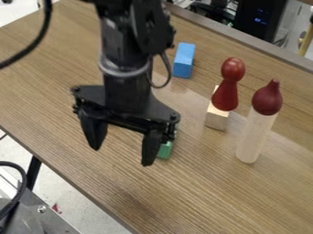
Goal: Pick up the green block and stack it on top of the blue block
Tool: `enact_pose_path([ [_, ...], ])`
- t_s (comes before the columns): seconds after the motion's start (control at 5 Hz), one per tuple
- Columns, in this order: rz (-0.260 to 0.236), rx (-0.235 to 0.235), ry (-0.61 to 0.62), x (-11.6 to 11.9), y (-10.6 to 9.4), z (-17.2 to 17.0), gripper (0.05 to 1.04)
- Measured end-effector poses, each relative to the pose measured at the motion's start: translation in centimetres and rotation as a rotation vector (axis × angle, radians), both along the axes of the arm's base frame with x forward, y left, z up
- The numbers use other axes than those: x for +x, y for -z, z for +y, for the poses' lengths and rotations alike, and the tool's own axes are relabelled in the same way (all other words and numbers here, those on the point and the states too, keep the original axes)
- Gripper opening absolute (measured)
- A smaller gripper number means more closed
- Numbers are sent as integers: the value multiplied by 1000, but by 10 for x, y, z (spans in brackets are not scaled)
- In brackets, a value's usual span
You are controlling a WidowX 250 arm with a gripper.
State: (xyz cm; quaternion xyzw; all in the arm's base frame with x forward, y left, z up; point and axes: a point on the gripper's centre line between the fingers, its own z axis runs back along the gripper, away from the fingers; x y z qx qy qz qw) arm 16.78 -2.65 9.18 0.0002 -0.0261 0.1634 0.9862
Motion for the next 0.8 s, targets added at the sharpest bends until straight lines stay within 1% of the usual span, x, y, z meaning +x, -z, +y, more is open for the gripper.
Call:
enact_pose_path([
  [0.2,3,-2,-16,12,11,-2,997],
  [0.4,-17,-5,-29,33,16,-3,997],
  [0.6,-13,-14,-42,52,28,2,997],
  [0.8,-6,-7,-35,69,37,5,997],
])
